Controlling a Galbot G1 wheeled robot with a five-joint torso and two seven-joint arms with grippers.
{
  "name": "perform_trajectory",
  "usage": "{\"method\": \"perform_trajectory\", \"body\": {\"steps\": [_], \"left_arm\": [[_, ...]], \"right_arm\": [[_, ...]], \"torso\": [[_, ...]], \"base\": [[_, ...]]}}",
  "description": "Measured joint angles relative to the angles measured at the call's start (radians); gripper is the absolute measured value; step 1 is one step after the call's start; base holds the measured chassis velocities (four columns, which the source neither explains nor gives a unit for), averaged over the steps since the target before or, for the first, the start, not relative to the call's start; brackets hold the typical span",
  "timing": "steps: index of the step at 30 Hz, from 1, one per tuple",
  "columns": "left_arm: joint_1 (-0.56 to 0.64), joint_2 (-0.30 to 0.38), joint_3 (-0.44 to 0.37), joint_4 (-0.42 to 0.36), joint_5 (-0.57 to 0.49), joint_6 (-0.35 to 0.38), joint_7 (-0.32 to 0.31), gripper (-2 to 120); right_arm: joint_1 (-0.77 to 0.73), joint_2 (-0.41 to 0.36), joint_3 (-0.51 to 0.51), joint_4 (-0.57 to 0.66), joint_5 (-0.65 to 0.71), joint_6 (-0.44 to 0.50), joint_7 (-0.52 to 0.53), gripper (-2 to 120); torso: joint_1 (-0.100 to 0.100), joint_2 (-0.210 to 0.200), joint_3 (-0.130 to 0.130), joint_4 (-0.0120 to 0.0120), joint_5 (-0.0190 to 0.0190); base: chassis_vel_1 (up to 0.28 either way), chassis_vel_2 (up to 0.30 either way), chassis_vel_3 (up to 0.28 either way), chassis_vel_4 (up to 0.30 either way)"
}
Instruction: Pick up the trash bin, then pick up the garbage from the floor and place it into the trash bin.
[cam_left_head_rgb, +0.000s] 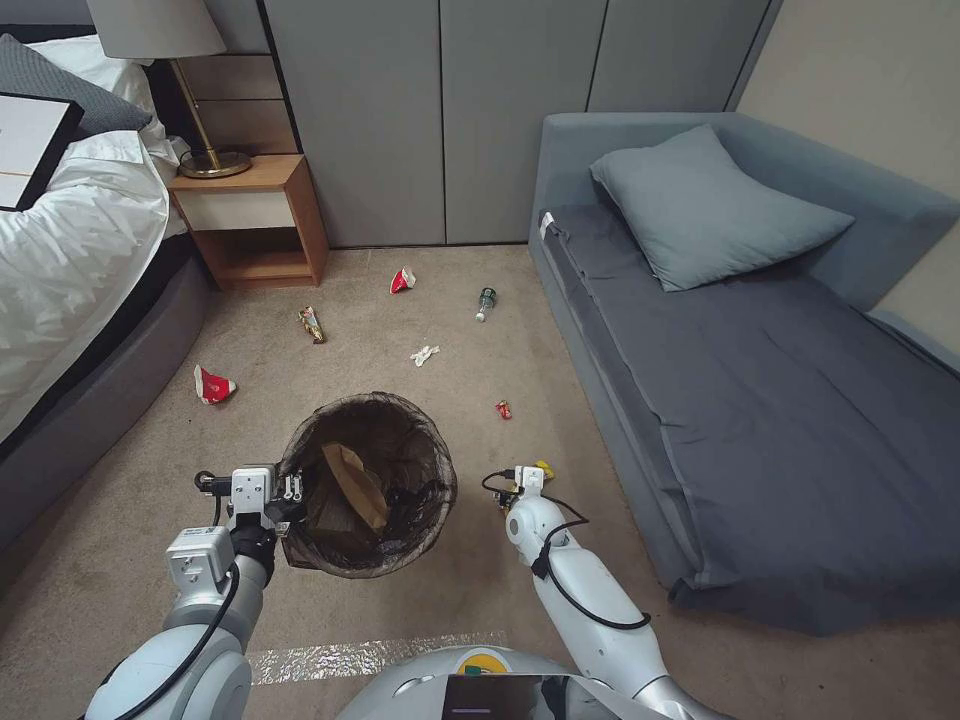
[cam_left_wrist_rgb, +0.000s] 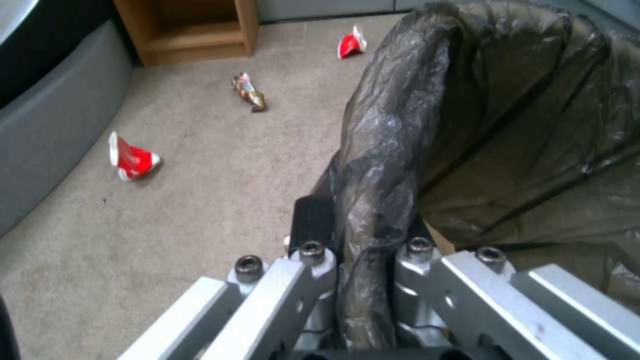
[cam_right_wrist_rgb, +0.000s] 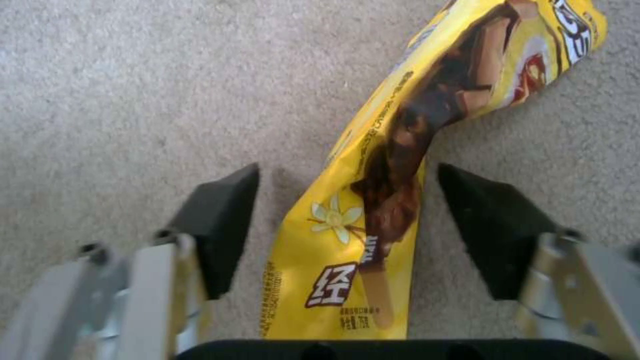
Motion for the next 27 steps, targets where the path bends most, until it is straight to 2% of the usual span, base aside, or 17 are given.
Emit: {"method": "perform_trajectory", "body": {"steps": [1,3,5,7,10,11,13,15,17,27], "left_arm": [[0.0,0.0,0.0,0.0,0.0,0.0,0.0,5],[0.0,0.0,0.0,0.0,0.0,-0.001,0.0,5],[0.0,0.0,-0.001,0.0,0.0,-0.002,0.0,5],[0.0,0.0,-0.001,0.0,0.0,-0.002,0.0,5],[-0.002,0.001,-0.001,0.0,0.001,-0.003,0.0,5],[-0.002,0.001,-0.001,0.0,0.001,-0.003,0.0,5],[-0.002,0.001,0.0,0.0,0.001,-0.003,0.0,5],[-0.002,0.001,0.0,0.0,0.001,-0.003,0.0,5],[-0.002,0.002,0.0,0.0,0.001,-0.003,0.001,5],[0.001,0.003,0.003,0.0,0.002,-0.003,0.002,5]], "right_arm": [[-0.001,0.0,0.0,-0.001,0.0,0.001,-0.002,56],[-0.001,0.001,0.0,-0.003,-0.001,0.001,-0.003,53],[-0.001,0.003,0.002,-0.009,-0.007,0.01,-0.009,41],[-0.001,0.003,0.003,-0.009,-0.009,0.013,-0.011,38],[0.001,0.001,0.004,-0.009,-0.01,0.016,-0.014,22],[0.001,0.001,0.004,-0.009,-0.01,0.016,-0.014,22],[0.001,0.0,0.004,-0.009,-0.01,0.017,-0.015,12],[0.001,0.0,0.005,-0.009,-0.01,0.018,-0.016,10],[0.001,0.0,0.007,-0.009,-0.01,0.02,-0.018,0],[-0.013,-0.009,0.027,0.021,-0.026,0.047,-0.039,0]], "torso": [[0.0,0.0,0.0,0.0,0.0],[0.0,0.0,0.0,0.0,0.0],[0.0,0.0,0.0,0.0,0.0],[0.0,0.0,0.0,0.0,0.0],[0.0,0.0,0.0,0.0,0.0],[0.0,0.0,0.0,0.0,0.0],[0.0,0.0,0.0,0.0,0.0],[0.0,0.0,0.0,0.0,0.0],[0.0,0.0,0.0,0.0,0.0],[0.0,0.0,0.0,0.0001,0.0]], "base": [[0.0,0.0,0.0,0.0],[0.0,0.0,0.0,0.0],[0.0,0.0,0.0,0.0],[0.0,0.0,0.0,0.0],[0.0,0.0,0.0,0.0],[0.0,0.0,0.0,0.0],[0.0,0.0,0.0,0.0],[0.0,0.0,0.0,0.0],[0.0,0.0,0.0,0.0],[0.0,0.0,0.0,0.0]]}}
